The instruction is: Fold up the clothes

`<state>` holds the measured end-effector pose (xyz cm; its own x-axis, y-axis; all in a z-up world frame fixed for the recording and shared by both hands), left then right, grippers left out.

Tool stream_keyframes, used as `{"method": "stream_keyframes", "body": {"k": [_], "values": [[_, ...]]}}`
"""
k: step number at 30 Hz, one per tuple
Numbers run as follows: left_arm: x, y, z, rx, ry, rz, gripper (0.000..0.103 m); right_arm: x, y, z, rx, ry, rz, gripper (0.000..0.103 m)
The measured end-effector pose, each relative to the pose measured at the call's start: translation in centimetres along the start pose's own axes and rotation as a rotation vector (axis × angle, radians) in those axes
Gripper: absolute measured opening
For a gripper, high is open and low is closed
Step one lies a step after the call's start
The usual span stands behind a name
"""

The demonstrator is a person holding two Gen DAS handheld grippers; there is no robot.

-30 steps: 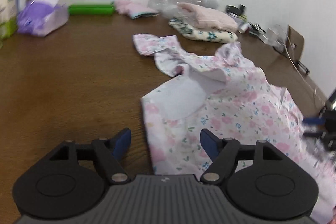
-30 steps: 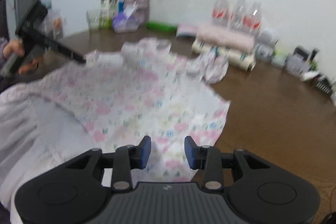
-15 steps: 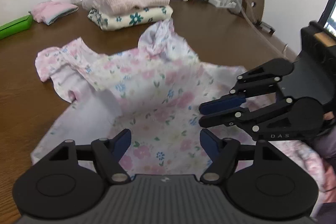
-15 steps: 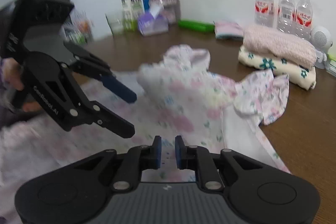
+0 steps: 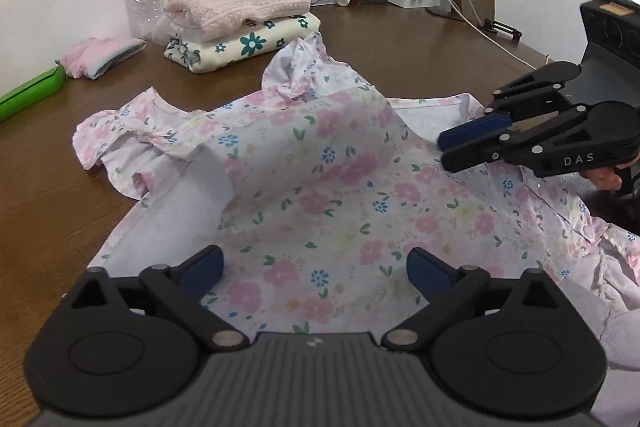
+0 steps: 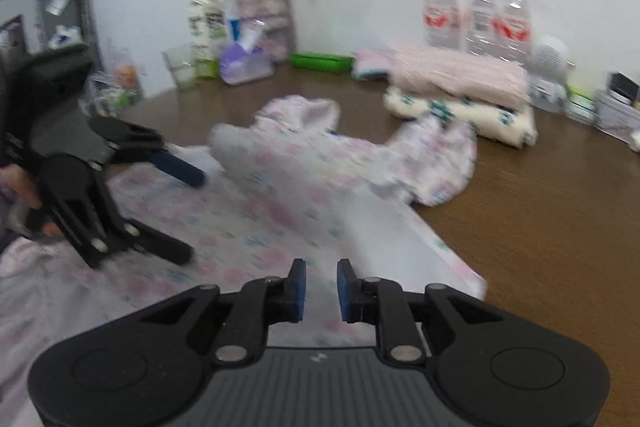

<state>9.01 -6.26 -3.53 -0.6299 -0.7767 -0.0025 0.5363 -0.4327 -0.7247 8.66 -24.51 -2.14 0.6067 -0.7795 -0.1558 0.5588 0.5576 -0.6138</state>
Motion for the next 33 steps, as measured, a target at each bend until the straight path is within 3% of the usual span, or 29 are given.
{"method": "stream_keyframes", "body": {"k": [5, 8, 10, 14, 19, 33], "values": [[-0.4, -0.2, -0.2, 0.009, -0.014, -0.006, 0.103, 0.8, 0.3, -0.2, -0.004, 0.06, -0.004, 0.013], [-0.9, -0.4, -0.5, 0.024, -0.019, 0.01, 0.103, 2.1, -0.9, -0.8, 0.006, 0.098, -0.057, 0.011], [-1.2, -0.5, -0.7, 0.034, -0.022, 0.021, 0.103, 1.8, -1.8, -0.9, 0.01, 0.084, -0.091, 0.016], [-1.6, -0.8, -1.1, 0.065, -0.018, 0.012, 0.103, -2.8, -3.9, -1.3, 0.075, -0.053, 0.048, 0.015], [-1.3, -0.8, -1.4, 0.069, 0.017, 0.038, 0.103, -5.4, -2.8, -3.8, -0.009, -0.142, 0.045, 0.022], [-1.8, -0.9, -1.7, 0.086, -0.003, 0.057, 0.103, -3.1, -9.2, -7.3, -0.121, -0.127, -0.064, 0.027]]}}
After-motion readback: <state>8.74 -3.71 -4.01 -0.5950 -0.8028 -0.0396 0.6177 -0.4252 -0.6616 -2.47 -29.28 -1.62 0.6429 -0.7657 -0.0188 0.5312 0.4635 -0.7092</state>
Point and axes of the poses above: each gripper's, at about its wrist camera, not at the fingertips, and y roughly the way its jaws point, x to its right, z to its top, the point moved 6 cm from there along y, roughly the way its jaws point, and after that the axes turned 3 degrees about z, right-handed, at the moved point
